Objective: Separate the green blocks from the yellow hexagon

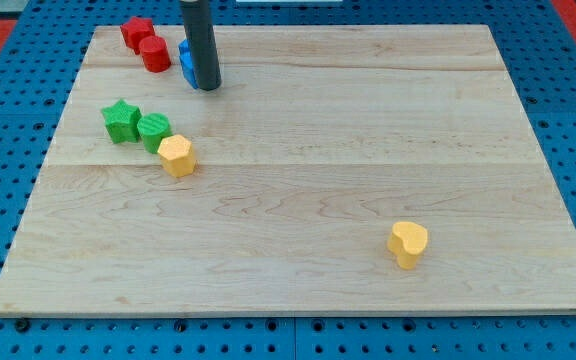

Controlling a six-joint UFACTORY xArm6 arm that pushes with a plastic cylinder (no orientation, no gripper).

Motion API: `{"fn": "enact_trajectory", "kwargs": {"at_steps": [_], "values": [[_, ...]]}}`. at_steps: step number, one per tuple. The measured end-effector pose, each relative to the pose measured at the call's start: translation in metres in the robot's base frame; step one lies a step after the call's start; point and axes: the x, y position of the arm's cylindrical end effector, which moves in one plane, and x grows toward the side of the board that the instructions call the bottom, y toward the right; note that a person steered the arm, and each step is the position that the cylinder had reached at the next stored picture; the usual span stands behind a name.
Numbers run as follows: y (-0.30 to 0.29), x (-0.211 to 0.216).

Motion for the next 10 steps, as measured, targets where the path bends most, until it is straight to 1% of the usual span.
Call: {"fn": "enact_trajectory", "kwargs": {"at_steps": [1, 2, 3, 5, 6, 8, 9, 10], "values": [[-0.036, 0.007], [-0.085, 0.007], [-0.115, 0.019], [-0.094, 0.062], [-0.04, 0.08], [-0.16, 0.086], [-0.081, 0.11], [0.05, 0.11]]}}
